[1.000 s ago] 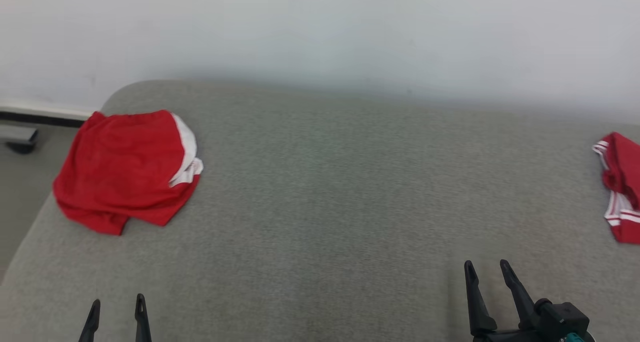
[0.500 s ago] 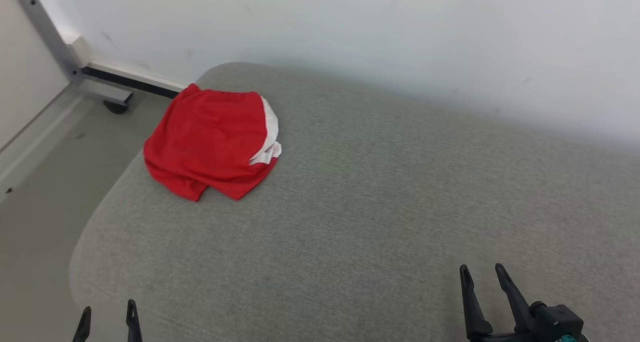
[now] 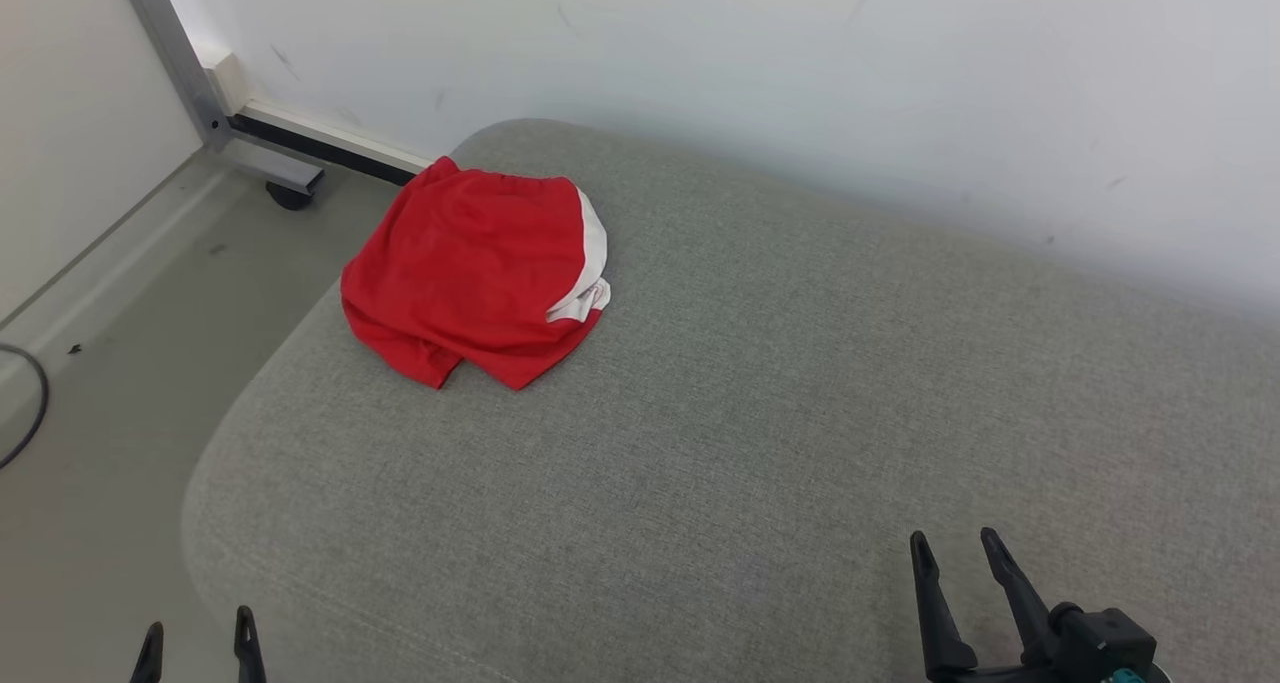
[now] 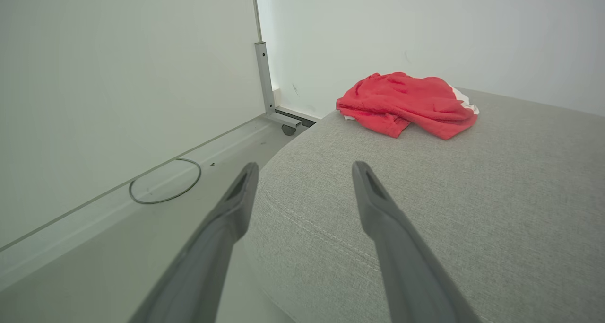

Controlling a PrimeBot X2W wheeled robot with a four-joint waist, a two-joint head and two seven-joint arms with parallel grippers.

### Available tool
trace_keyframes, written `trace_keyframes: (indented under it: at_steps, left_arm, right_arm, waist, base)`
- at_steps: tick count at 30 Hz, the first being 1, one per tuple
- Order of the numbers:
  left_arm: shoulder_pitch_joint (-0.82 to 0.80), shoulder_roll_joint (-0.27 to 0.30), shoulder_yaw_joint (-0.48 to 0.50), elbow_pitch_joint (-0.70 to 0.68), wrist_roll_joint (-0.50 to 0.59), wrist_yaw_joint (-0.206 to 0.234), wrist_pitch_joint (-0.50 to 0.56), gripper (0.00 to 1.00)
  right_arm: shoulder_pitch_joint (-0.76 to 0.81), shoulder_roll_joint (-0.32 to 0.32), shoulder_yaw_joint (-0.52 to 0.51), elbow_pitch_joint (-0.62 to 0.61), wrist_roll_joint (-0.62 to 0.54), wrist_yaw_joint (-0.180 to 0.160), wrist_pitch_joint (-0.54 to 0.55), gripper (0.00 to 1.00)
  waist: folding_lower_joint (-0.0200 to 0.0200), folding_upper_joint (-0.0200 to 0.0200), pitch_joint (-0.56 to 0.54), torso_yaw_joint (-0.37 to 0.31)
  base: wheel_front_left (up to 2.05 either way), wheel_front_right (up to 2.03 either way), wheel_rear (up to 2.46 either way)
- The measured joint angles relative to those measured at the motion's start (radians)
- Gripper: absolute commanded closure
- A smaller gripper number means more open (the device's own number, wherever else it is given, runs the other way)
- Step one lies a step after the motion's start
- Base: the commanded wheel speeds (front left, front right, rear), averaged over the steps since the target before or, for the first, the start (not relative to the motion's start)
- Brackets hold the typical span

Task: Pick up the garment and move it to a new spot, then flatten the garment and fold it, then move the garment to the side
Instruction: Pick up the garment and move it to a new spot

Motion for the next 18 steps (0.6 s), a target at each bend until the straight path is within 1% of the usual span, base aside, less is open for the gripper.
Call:
trace_keyframes:
  at_steps: [7,10,13,14,16,18]
  left_arm:
    - [-0.040,0.004,0.011,0.013,-0.015,0.001,0.000,0.00]
    - [-0.097,0.028,0.014,0.024,-0.025,-0.001,0.000,0.00]
    - [-0.171,0.064,0.010,0.044,-0.036,-0.003,0.000,0.00]
    - [-0.202,0.075,0.011,0.053,-0.047,-0.009,0.000,0.00]
    - [-0.266,0.091,0.017,0.069,-0.088,-0.010,0.000,0.00]
    - [-0.333,0.117,0.014,0.087,-0.106,-0.010,0.001,0.00]
  right_arm:
    - [-0.007,-0.009,-0.003,0.000,0.001,0.000,0.000,0.00]
    - [-0.018,-0.016,-0.004,-0.007,-0.001,0.000,0.000,0.00]
    - [-0.030,-0.024,-0.011,-0.015,-0.005,0.000,0.000,0.00]
    - [-0.035,-0.027,-0.009,-0.018,-0.007,0.000,0.000,0.00]
    - [-0.048,-0.033,-0.008,-0.026,-0.011,0.000,0.000,0.00]
    - [-0.066,-0.044,-0.010,-0.035,-0.014,0.000,0.000,0.00]
  waist:
    - [0.0000,0.0000,0.009,-0.028]
    - [0.0000,-0.0001,0.018,-0.047]
    - [0.0000,0.0000,0.032,-0.068]
    - [0.0000,0.0000,0.039,-0.076]
    - [0.0000,0.0000,0.054,-0.091]
    - [0.0001,0.0000,0.074,-0.108]
  base:
    - [0.00,0.00,0.00]
    - [0.00,0.00,0.00]
    - [0.00,0.00,0.00]
    - [0.00,0.00,0.00]
    - [0.00,0.00,0.00]
    - [0.00,0.00,0.00]
